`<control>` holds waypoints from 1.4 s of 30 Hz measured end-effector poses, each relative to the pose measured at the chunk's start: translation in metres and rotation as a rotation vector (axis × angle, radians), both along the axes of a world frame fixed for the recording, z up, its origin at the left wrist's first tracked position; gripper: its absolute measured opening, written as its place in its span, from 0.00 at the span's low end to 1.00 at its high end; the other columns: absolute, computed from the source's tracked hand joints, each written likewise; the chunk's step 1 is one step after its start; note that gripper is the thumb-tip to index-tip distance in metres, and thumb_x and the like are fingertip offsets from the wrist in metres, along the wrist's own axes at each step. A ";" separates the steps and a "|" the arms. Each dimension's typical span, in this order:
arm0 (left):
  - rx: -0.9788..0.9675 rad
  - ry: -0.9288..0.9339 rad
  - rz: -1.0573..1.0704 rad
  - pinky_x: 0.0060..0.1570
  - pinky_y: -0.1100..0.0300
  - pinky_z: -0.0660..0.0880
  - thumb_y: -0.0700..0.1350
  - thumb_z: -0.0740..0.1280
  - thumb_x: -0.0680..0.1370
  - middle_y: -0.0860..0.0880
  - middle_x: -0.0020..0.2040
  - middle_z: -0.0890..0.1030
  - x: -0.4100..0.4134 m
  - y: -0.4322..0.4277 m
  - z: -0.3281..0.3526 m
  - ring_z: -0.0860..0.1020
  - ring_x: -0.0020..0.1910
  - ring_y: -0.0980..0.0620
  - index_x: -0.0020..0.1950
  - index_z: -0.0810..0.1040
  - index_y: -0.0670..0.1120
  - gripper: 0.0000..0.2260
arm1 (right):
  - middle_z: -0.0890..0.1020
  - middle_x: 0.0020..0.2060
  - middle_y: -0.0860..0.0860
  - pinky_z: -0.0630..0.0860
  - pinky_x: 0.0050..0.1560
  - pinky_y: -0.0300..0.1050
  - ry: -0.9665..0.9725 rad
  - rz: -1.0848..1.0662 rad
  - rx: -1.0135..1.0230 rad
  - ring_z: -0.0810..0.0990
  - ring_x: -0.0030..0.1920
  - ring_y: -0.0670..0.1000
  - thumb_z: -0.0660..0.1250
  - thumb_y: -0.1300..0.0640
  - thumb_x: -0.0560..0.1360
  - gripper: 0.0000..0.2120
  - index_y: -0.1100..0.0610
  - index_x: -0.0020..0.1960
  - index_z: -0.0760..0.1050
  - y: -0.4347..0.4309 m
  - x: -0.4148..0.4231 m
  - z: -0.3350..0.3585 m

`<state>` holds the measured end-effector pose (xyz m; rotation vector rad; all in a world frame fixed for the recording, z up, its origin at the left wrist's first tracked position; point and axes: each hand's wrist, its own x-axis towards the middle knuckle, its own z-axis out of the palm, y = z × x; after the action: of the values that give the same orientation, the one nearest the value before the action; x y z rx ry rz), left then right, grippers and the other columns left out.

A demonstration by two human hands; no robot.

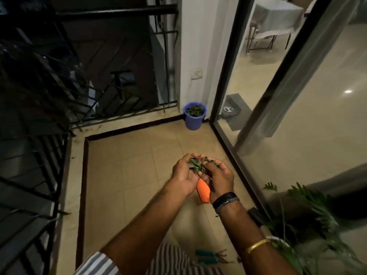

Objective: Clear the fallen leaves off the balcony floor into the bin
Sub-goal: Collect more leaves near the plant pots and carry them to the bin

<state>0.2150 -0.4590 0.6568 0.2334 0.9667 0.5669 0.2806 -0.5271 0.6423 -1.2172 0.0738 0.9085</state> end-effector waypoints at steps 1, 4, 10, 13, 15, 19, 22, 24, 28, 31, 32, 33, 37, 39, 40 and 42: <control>0.012 0.017 -0.004 0.40 0.56 0.76 0.43 0.58 0.83 0.42 0.42 0.81 0.009 0.035 -0.003 0.80 0.40 0.46 0.42 0.74 0.42 0.12 | 0.85 0.41 0.57 0.82 0.37 0.46 0.014 -0.011 0.010 0.85 0.41 0.56 0.69 0.71 0.74 0.08 0.62 0.51 0.79 0.035 0.009 -0.008; -0.006 -0.005 -0.044 0.41 0.56 0.73 0.43 0.58 0.82 0.42 0.40 0.82 0.022 0.096 -0.011 0.82 0.36 0.46 0.42 0.75 0.43 0.11 | 0.85 0.44 0.58 0.82 0.40 0.47 0.033 -0.032 -0.007 0.85 0.44 0.57 0.68 0.70 0.75 0.08 0.62 0.52 0.78 0.094 0.020 -0.015; 0.023 0.067 -0.147 0.40 0.51 0.76 0.42 0.54 0.84 0.41 0.43 0.80 0.060 0.264 -0.003 0.79 0.41 0.44 0.42 0.72 0.42 0.13 | 0.84 0.42 0.59 0.82 0.35 0.42 0.063 -0.083 -0.048 0.84 0.38 0.52 0.66 0.70 0.77 0.06 0.62 0.51 0.78 0.256 0.047 -0.006; 0.036 0.099 -0.227 0.42 0.51 0.75 0.40 0.55 0.83 0.40 0.43 0.79 0.082 0.326 0.001 0.78 0.41 0.44 0.40 0.72 0.41 0.13 | 0.84 0.43 0.60 0.82 0.36 0.43 0.070 -0.123 -0.072 0.84 0.41 0.55 0.65 0.70 0.76 0.06 0.62 0.49 0.78 0.316 0.066 -0.004; 0.052 0.078 -0.225 0.42 0.51 0.75 0.40 0.58 0.82 0.40 0.42 0.80 0.103 0.367 -0.003 0.79 0.41 0.44 0.40 0.75 0.40 0.12 | 0.83 0.43 0.61 0.82 0.35 0.44 0.071 -0.141 -0.064 0.84 0.40 0.55 0.66 0.70 0.76 0.06 0.61 0.48 0.78 0.357 0.088 -0.007; 0.090 0.123 -0.297 0.40 0.53 0.74 0.39 0.57 0.82 0.40 0.39 0.78 0.159 0.444 -0.021 0.77 0.38 0.45 0.38 0.75 0.39 0.14 | 0.83 0.44 0.60 0.81 0.34 0.43 0.071 -0.202 -0.081 0.83 0.40 0.55 0.67 0.69 0.76 0.06 0.60 0.46 0.77 0.434 0.138 -0.024; 0.082 0.147 -0.292 0.39 0.53 0.77 0.39 0.59 0.81 0.40 0.42 0.80 0.206 0.506 -0.047 0.79 0.39 0.45 0.38 0.78 0.39 0.14 | 0.83 0.43 0.60 0.82 0.37 0.43 0.091 -0.226 -0.077 0.82 0.40 0.54 0.66 0.69 0.76 0.06 0.60 0.46 0.77 0.491 0.182 -0.047; 0.048 0.153 -0.310 0.39 0.53 0.77 0.41 0.59 0.82 0.41 0.38 0.82 0.242 0.547 -0.071 0.81 0.35 0.46 0.32 0.82 0.41 0.21 | 0.83 0.44 0.61 0.83 0.39 0.45 0.123 -0.256 -0.099 0.83 0.42 0.56 0.66 0.70 0.76 0.06 0.60 0.46 0.78 0.529 0.217 -0.065; -0.009 0.264 -0.428 0.37 0.54 0.76 0.42 0.58 0.83 0.41 0.39 0.81 0.310 0.617 -0.098 0.80 0.36 0.46 0.34 0.80 0.41 0.20 | 0.84 0.44 0.59 0.82 0.43 0.50 0.189 -0.279 -0.177 0.83 0.44 0.56 0.68 0.70 0.74 0.06 0.60 0.46 0.79 0.595 0.282 -0.099; -0.048 0.343 -0.454 0.45 0.50 0.76 0.40 0.58 0.83 0.40 0.44 0.80 0.356 0.664 -0.124 0.79 0.43 0.44 0.43 0.75 0.40 0.11 | 0.84 0.45 0.59 0.82 0.44 0.50 0.202 -0.287 -0.253 0.83 0.46 0.57 0.69 0.68 0.74 0.06 0.59 0.46 0.80 0.637 0.325 -0.122; -0.063 0.358 -0.463 0.47 0.49 0.76 0.40 0.58 0.83 0.40 0.45 0.80 0.370 0.678 -0.134 0.79 0.44 0.43 0.45 0.75 0.40 0.10 | 0.84 0.45 0.59 0.82 0.43 0.49 0.219 -0.293 -0.265 0.83 0.47 0.57 0.68 0.68 0.74 0.06 0.59 0.46 0.79 0.650 0.338 -0.131; -0.077 0.361 -0.468 0.48 0.49 0.76 0.41 0.59 0.83 0.39 0.46 0.80 0.386 0.690 -0.145 0.79 0.45 0.43 0.47 0.76 0.40 0.09 | 0.84 0.45 0.59 0.82 0.43 0.48 0.237 -0.296 -0.274 0.83 0.46 0.56 0.68 0.67 0.75 0.05 0.59 0.46 0.79 0.662 0.353 -0.141; -0.072 0.385 -0.542 0.46 0.52 0.78 0.41 0.61 0.82 0.41 0.44 0.82 0.439 0.735 -0.206 0.81 0.44 0.45 0.57 0.78 0.40 0.08 | 0.84 0.46 0.58 0.83 0.49 0.52 0.271 -0.306 -0.299 0.84 0.47 0.56 0.66 0.68 0.77 0.06 0.59 0.48 0.79 0.706 0.403 -0.195; -0.045 0.429 -0.597 0.44 0.52 0.79 0.41 0.62 0.81 0.40 0.48 0.82 0.464 0.755 -0.245 0.81 0.45 0.45 0.67 0.73 0.39 0.15 | 0.84 0.50 0.59 0.83 0.52 0.54 0.258 -0.314 -0.353 0.83 0.50 0.57 0.66 0.69 0.77 0.08 0.58 0.49 0.79 0.725 0.423 -0.230; -0.029 0.445 -0.636 0.43 0.52 0.79 0.42 0.63 0.80 0.40 0.50 0.81 0.474 0.764 -0.265 0.81 0.46 0.44 0.70 0.71 0.39 0.19 | 0.84 0.50 0.59 0.83 0.53 0.55 0.255 -0.320 -0.380 0.83 0.50 0.57 0.66 0.69 0.77 0.09 0.57 0.48 0.80 0.732 0.432 -0.249; -0.020 0.465 -0.699 0.44 0.51 0.81 0.44 0.65 0.80 0.39 0.55 0.81 0.495 0.779 -0.310 0.82 0.50 0.43 0.71 0.70 0.40 0.21 | 0.84 0.50 0.59 0.83 0.52 0.55 0.253 -0.341 -0.420 0.83 0.51 0.58 0.65 0.69 0.77 0.10 0.56 0.48 0.80 0.746 0.449 -0.290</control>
<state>0.7095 0.3203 0.3469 0.6721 1.2486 -0.1520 0.7292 0.2191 0.3526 -1.4129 0.6836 0.7599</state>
